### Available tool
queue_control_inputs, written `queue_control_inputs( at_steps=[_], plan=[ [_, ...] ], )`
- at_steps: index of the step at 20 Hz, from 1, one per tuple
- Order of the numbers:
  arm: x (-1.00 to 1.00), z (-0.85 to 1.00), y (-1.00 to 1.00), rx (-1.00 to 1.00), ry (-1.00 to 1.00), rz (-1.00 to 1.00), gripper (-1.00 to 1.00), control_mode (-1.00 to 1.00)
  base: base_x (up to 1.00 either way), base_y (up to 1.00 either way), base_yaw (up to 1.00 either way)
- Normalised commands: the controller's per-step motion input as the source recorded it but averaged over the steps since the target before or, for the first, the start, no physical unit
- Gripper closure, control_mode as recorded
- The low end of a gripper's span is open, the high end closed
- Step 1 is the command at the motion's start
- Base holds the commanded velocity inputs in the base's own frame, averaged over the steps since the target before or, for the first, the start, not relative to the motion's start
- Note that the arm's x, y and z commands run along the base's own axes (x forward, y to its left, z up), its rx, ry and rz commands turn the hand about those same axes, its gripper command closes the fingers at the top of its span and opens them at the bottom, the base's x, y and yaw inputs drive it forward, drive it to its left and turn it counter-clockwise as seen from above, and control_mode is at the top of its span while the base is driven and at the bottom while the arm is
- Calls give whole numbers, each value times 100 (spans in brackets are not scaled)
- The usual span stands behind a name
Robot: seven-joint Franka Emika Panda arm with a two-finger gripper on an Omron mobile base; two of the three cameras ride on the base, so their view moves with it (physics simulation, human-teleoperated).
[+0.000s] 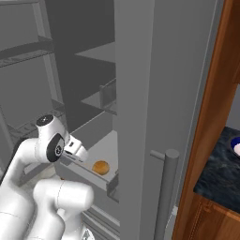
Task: Place the garlic and potato inside the fridge drawer. Close the drawer after placing the vegetables.
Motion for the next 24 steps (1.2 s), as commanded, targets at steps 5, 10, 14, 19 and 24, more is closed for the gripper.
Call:
queue_control_inputs(
  at_steps=[5, 10, 14, 19, 24],
  plan=[
    [-8, 7, 3, 2, 10, 0, -100, -100, 0, 0, 0],
    [-63, 20, 3, 6, 2, 0, -100, -100, 0, 0, 0],
    [-54, -4, 22, 14, 15, -5, -100, -100, 0, 0, 0],
    [-7, -49, 1, 6, 16, 0, -100, -100, 0, 0, 0],
    [53, -68, -8, 0, 8, 0, -100, -100, 0, 0, 0]
  ],
)
